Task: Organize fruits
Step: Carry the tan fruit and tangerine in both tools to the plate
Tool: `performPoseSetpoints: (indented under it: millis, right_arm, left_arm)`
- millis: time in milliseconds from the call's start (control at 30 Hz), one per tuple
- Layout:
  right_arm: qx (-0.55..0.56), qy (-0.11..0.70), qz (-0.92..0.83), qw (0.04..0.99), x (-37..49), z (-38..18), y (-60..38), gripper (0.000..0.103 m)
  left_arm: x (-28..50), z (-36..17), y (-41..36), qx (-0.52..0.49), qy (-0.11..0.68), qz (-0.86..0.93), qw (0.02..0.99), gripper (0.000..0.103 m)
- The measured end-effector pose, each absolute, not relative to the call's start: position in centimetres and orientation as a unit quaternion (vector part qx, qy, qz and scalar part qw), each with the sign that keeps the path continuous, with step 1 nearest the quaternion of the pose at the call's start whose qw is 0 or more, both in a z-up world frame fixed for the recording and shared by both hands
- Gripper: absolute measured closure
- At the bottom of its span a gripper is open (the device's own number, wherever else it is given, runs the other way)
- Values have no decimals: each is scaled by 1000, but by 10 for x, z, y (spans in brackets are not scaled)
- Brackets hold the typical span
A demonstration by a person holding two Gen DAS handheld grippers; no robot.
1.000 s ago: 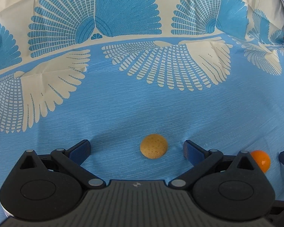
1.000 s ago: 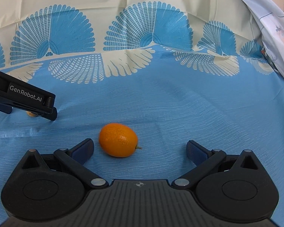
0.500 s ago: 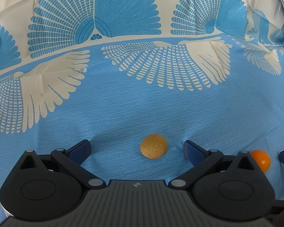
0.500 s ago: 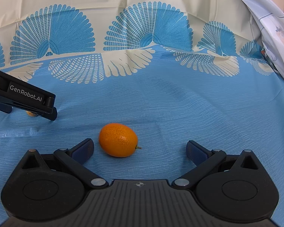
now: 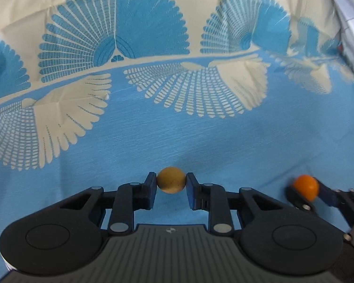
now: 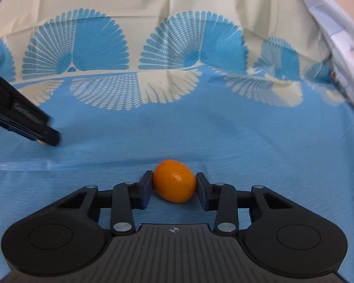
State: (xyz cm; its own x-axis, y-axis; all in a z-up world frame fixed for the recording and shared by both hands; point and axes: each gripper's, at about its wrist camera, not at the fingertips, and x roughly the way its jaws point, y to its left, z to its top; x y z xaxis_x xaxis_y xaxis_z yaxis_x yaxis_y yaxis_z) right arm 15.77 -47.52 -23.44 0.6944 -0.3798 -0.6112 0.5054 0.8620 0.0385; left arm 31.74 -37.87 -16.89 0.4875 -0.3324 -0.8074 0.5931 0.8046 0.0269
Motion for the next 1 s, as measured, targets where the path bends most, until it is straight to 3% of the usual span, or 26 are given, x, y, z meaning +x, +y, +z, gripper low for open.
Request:
performPoseSetpoints:
  millis: [333, 600, 1000]
  right_arm:
    - [101, 277, -236, 926, 107, -173, -452, 63]
    - [127, 285, -147, 939, 8, -102, -379, 62]
    - [102, 301, 18, 948, -78, -33, -250, 62]
  left_arm:
    - [232, -103, -322, 151, 430, -251, 854, 74]
    - [133, -53, -217, 141, 472, -204, 846, 74]
    - [13, -3, -66, 106, 453, -107, 878, 74]
